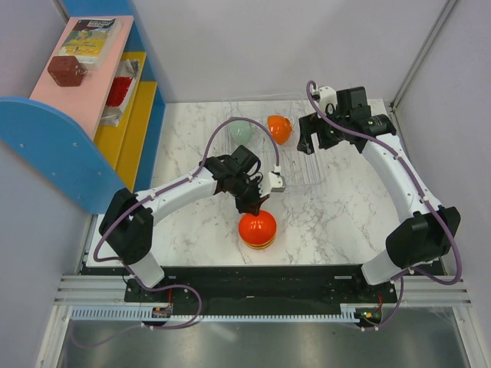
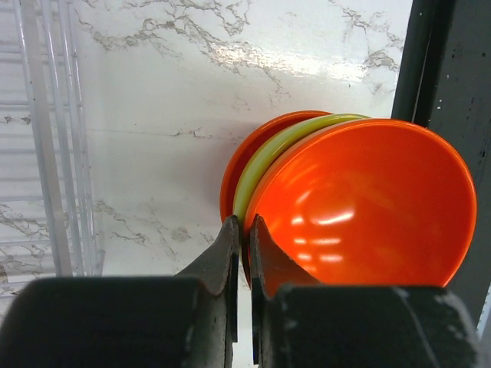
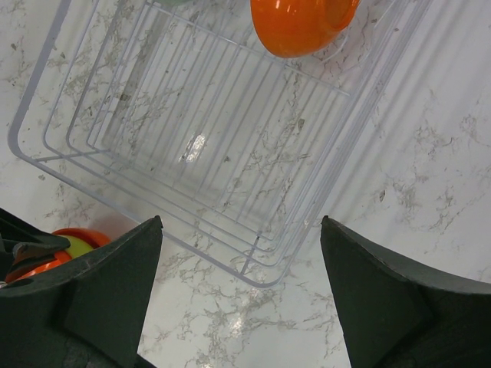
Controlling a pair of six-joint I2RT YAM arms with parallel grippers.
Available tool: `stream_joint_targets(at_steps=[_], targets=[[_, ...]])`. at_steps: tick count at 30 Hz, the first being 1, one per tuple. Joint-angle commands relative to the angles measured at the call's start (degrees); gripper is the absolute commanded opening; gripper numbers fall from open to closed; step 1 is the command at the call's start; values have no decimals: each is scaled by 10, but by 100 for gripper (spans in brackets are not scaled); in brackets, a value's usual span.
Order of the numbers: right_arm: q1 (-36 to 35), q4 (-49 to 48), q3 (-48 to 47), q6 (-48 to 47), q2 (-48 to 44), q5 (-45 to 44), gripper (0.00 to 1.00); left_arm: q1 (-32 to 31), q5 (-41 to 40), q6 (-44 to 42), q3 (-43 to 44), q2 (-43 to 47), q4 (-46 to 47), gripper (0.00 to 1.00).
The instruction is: Load the bowls into the dish rack
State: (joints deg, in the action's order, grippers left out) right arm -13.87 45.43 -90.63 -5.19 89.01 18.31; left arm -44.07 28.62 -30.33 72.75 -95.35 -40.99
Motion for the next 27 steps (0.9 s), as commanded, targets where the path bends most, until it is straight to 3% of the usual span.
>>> stream_joint_targets(at_steps=[1, 3, 7, 11, 12, 13, 14, 27], targets=[[-1, -15, 4, 4, 3, 15, 91, -2, 16, -11, 5, 10, 1, 4], [-1, -15, 4, 4, 2, 16, 91, -2, 17, -10, 5, 8, 2, 5], [0, -16, 5, 4, 2, 16, 91, -2, 15, -8, 5, 5, 1, 21], [-1, -15, 5, 4, 3, 16, 91, -2, 14, -7, 5, 3, 2, 21], [0, -15, 5, 4, 3, 16, 91, -2, 13, -8, 5, 5, 1, 19], [0, -15, 5, 4, 3, 16, 91, -2, 13, -8, 6, 5, 2, 6], [-1, -16, 5, 4, 3, 16, 91, -1, 13, -8, 6, 6, 1, 2], [0, -14, 3, 4, 10, 30, 92, -2, 34, -14, 33, 50, -22, 2]])
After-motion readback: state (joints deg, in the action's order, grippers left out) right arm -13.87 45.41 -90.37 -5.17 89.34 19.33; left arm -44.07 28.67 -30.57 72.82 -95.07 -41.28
